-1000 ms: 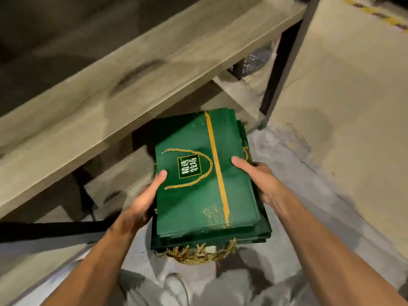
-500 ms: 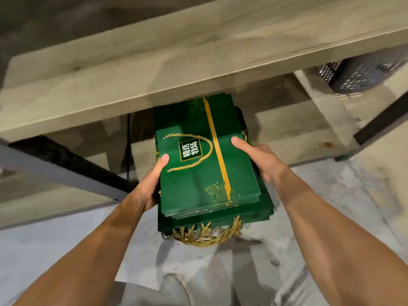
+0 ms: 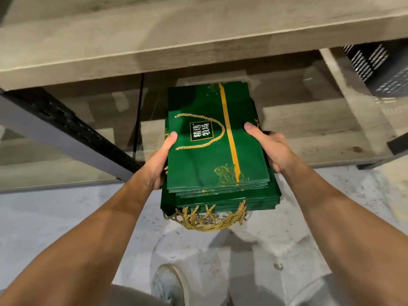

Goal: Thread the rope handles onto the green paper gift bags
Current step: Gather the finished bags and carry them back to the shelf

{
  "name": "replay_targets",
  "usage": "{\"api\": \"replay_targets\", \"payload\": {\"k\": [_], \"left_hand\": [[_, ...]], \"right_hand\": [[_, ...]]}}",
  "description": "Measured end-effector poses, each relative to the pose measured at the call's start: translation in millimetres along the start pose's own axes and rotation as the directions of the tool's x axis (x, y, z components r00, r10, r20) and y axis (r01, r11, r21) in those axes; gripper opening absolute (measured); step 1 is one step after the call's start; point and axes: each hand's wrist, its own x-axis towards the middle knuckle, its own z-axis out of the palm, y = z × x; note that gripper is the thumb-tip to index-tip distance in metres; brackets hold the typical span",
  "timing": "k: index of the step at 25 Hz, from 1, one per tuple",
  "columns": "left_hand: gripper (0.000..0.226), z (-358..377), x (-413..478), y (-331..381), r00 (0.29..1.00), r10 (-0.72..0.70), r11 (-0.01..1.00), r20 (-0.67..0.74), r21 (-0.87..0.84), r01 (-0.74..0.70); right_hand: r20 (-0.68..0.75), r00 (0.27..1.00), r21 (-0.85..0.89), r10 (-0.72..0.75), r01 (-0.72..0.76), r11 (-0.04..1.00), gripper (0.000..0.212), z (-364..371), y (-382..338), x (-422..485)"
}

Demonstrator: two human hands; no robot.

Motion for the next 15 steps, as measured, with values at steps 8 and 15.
{"api": "replay_targets", "payload": {"k": [8,15], "left_hand": [[0.063,-5,-19,-4,0.999,0.039,0.996,-0.030,-0.084,-0.041],[0.061,-19,-42,-49,0.999,0.022,0.999,0.045,-0.041,-0.020]], "right_hand": [[0.030,0.999,0.063,0.022,-0.024,0.998,0.097,4,-3,-15],[0.064,0.960,-0.001,0.273,-0.274,0.962,0.127,-14,38,-49]]}}
